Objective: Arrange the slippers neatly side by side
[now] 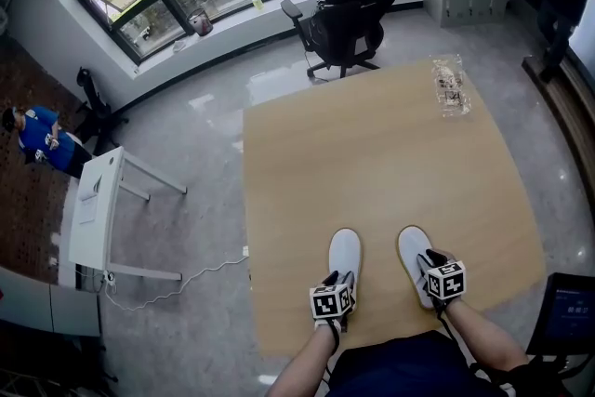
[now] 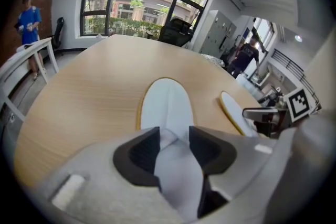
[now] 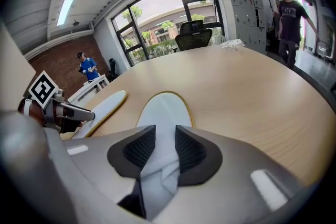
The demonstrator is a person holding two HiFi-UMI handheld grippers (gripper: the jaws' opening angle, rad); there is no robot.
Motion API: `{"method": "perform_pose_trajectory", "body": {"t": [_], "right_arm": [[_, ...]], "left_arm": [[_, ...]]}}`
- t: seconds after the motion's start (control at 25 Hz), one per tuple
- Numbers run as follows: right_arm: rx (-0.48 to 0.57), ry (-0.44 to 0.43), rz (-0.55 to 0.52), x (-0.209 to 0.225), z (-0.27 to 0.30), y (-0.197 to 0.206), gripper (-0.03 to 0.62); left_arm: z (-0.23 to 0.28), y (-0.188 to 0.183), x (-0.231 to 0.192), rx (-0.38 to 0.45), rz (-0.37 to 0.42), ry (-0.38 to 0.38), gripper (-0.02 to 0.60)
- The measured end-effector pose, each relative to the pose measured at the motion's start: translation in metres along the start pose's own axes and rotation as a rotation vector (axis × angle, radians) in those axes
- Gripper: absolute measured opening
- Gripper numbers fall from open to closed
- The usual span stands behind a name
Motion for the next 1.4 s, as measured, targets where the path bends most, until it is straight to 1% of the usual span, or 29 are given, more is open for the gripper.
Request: {"method": "perform_pose_trajectory", "body": {"t": [0.12,0.28,0.36,0.4,0.44,0.48,0.52,0.6,0.64,0.68,0.72,0.76,0.8,0.88,0.96,1.16,1.28,1.4], "right_arm": [[-0.002,-0.004,0.021,0.000,0.000,-0.002,0.124],[-0.012,-0.037,0.031,0.000,0.000,-0.006,0.121],[0.003,-0.071,0.006,-0.001,-0.005,-0.008,0.123],[0.019,-0.082,-0.023,-0.001,-0.009,-0.010,0.123],[0.037,-0.088,-0.066,-0.002,-0.013,-0.013,0.123],[0.053,-0.091,-0.123,-0.004,-0.016,-0.014,0.123],[0.066,-0.094,-0.191,-0.006,-0.019,-0.015,0.123],[0.078,-0.105,-0.332,-0.014,-0.024,-0.012,0.128],[0.079,-0.113,-0.396,-0.016,-0.025,-0.009,0.143],[0.079,-0.118,-0.454,-0.018,-0.026,-0.005,0.154],[0.077,-0.120,-0.507,-0.018,-0.026,-0.003,0.158],[0.074,-0.120,-0.554,-0.017,-0.026,-0.001,0.158],[0.067,-0.120,-0.590,-0.016,-0.025,0.002,0.158],[0.049,-0.120,-0.610,-0.015,-0.021,0.007,0.158],[0.039,-0.116,-0.582,-0.013,-0.018,0.010,0.158],[0.051,-0.103,-0.510,-0.019,-0.017,0.009,0.156],[0.062,-0.116,-0.516,-0.024,-0.014,0.008,0.156],[0.047,-0.126,-0.529,-0.029,-0.012,0.007,0.155]], "left_arm": [[0.005,0.006,0.016,-0.022,0.020,0.019,0.175],[0.007,0.011,0.027,-0.034,-0.002,0.066,0.175],[0.001,0.006,0.029,-0.029,0.012,0.090,0.176],[-0.002,0.002,0.031,-0.022,0.029,0.102,0.176],[-0.006,-0.003,0.033,-0.018,0.062,0.115,0.177],[-0.008,-0.007,0.036,-0.024,0.120,0.129,0.180],[-0.009,-0.009,0.038,-0.045,0.208,0.145,0.192],[-0.005,-0.001,0.036,-0.133,0.448,0.172,0.210],[-0.002,0.006,0.034,-0.189,0.567,0.184,0.224],[0.001,0.014,0.033,-0.243,0.666,0.194,0.229],[0.003,0.020,0.032,-0.290,0.741,0.201,0.232],[0.004,0.026,0.030,-0.328,0.792,0.207,0.232],[0.006,0.030,0.029,-0.356,0.823,0.213,0.232],[0.011,0.037,0.028,-0.391,0.838,0.222,0.232],[0.016,0.042,0.029,-0.393,0.817,0.220,0.232],[0.020,0.040,0.033,-0.346,0.726,0.188,0.232],[0.025,0.038,0.037,-0.325,0.660,0.170,0.232],[0.030,0.036,0.040,-0.308,0.612,0.152,0.232]]}}
Point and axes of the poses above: the fingertips, and each gripper's own axes: z forward along the fingers, x to its right, y out of its underside, the point moved 1 cm from there along -z, backward along the fingers, and after that the axes turned 13 degrees about y, right-handed, at the moved point
